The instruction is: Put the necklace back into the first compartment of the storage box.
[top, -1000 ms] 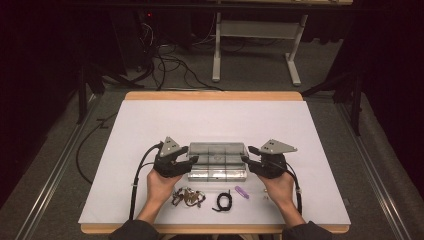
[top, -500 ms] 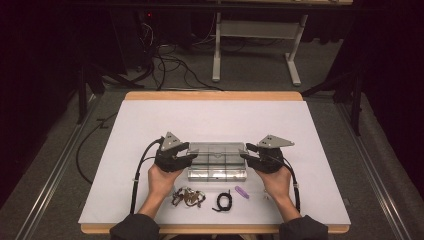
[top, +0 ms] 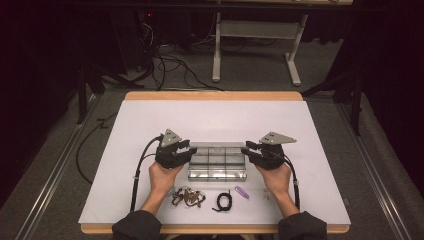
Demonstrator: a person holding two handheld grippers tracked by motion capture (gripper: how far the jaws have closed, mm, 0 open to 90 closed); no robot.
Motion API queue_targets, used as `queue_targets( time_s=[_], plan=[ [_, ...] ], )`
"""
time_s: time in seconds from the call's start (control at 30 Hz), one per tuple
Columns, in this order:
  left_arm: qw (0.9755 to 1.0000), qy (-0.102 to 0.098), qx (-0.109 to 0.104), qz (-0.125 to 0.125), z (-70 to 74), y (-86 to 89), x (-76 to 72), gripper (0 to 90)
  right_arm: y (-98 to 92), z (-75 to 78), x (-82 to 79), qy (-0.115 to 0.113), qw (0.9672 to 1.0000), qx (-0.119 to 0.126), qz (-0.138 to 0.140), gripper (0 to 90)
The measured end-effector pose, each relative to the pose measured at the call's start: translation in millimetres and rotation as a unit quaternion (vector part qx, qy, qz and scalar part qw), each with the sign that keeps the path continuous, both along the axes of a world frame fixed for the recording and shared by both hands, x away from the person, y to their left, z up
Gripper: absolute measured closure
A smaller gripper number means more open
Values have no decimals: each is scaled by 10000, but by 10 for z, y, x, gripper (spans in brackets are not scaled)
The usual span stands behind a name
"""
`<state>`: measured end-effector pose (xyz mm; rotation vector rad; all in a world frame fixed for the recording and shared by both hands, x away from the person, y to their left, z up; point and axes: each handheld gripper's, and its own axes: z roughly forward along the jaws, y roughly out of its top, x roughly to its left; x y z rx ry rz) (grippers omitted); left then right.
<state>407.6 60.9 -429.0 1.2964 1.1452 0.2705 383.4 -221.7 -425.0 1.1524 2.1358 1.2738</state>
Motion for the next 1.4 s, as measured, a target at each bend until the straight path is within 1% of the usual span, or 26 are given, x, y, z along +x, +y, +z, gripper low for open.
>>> queue_targets(
  time_s=[0.03, 0.07, 0.13, 0.17, 0.2, 0.3, 0.47, 0.53, 0.63, 0.77, 0.8, 0.83, 0.97, 1.2, 1.23, 1.4],
  plan=[
    [10000, -19, 2, 8, -4, 2, 8, 586, 0, 0, 0, 0, 10000, 0, 0, 669],
    [10000, -1, -37, 32, -6, 4, 22, 595, -7, -7, 17, -12, 10000, 62, -4, 669],
    [10000, 25, -57, 38, -14, 8, 42, 597, -6, -14, 29, -8, 10000, 88, -27, 671],
    [10000, 25, -57, 38, -14, 8, 42, 597, -6, -14, 29, -8, 10000, 88, -27, 671],
    [9999, 63, -101, 51, -21, 6, 60, 598, -1, -22, 43, -2, 10000, 75, -37, 674],
    [9999, 66, -78, 53, -33, 7, 74, 600, 7, -32, 57, 0, 10000, 61, -47, 677],
    [9998, 131, -147, 100, -54, 4, 115, 607, 8, -51, 85, -7, 9999, 88, -85, 688],
    [9998, 142, -133, 104, -61, 9, 128, 615, 7, -55, 91, -19, 9999, 92, -92, 692],
    [9996, 169, -164, 128, -66, 11, 146, 626, 6, -69, 117, 7, 9998, 155, -136, 695],
    [9994, 221, -204, 174, -82, 13, 178, 636, 8, -76, 132, 25, 9997, 159, -172, 698],
    [9993, 232, -214, 187, -84, 12, 182, 642, 12, -76, 147, 71, 9996, 168, -193, 698],
    [9993, 228, -204, 197, -87, 13, 188, 642, 12, -76, 147, 71, 9996, 168, -193, 698],
    [9991, 231, -244, 246, -93, 19, 214, 667, 27, -51, 182, 67, 9997, 90, -227, 702],
    [9989, 250, -270, 306, -112, 11, 241, 678, 39, -50, 211, 40, 9996, 56, -262, 708],
    [9986, 245, -308, 348, -111, 6, 247, 683, 45, -55, 223, 56, 9996, 21, -280, 708],
    [9986, 250, -280, 374, -123, 6, 263, 697, 56, -73, 246, 74, 9995, -25, -306, 714]
  ],
)
